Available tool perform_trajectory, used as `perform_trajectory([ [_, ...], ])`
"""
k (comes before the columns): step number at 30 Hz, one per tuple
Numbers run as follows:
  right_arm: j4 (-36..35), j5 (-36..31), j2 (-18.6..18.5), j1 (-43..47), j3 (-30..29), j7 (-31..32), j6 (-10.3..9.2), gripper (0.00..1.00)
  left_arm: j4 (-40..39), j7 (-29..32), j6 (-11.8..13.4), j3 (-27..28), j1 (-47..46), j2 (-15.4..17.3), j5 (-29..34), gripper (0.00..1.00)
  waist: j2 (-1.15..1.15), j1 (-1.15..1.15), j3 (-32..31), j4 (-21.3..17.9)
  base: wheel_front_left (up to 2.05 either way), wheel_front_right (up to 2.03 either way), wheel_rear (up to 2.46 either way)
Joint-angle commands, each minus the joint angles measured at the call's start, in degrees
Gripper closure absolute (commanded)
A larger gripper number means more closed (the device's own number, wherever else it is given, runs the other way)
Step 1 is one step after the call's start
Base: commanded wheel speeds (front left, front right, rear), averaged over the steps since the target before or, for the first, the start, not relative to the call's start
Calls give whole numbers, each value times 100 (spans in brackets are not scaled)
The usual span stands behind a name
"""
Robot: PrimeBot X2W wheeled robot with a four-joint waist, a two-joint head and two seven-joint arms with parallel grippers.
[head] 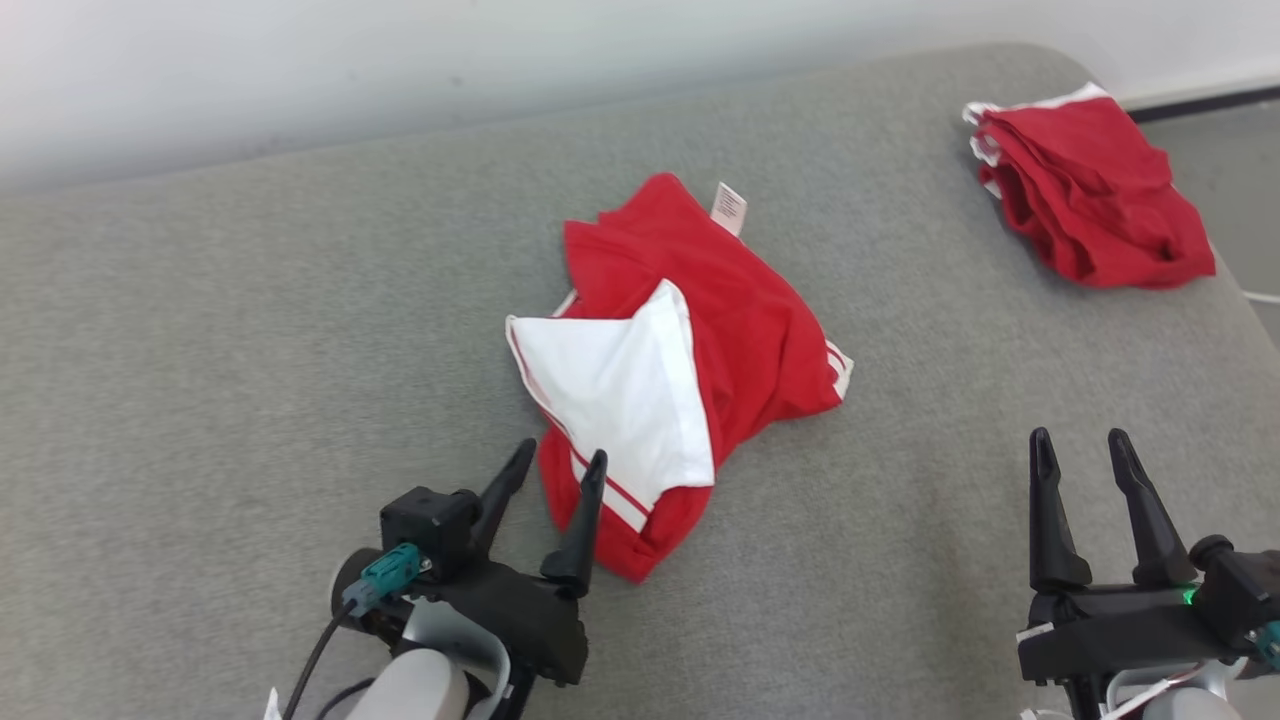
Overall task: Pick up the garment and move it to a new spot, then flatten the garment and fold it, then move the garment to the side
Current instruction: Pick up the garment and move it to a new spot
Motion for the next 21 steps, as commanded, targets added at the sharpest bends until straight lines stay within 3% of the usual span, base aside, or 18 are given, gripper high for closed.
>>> perform_trajectory([
  [1,-1,-46,-78,89,-12,-2,-14,0,-70,-130,15,12,7,112,104,0,0,0,-236,232,0,0,0],
  [16,8,-99,-233,482,117,-1,-14,0,-597,-546,386,842,770,996,397,0,0,0,-977,994,0,0,0],
  [21,17,-54,-259,541,176,-1,-14,0,-1075,-539,407,1351,1279,1045,607,0,0,0,-1027,1103,0,0,0],
])
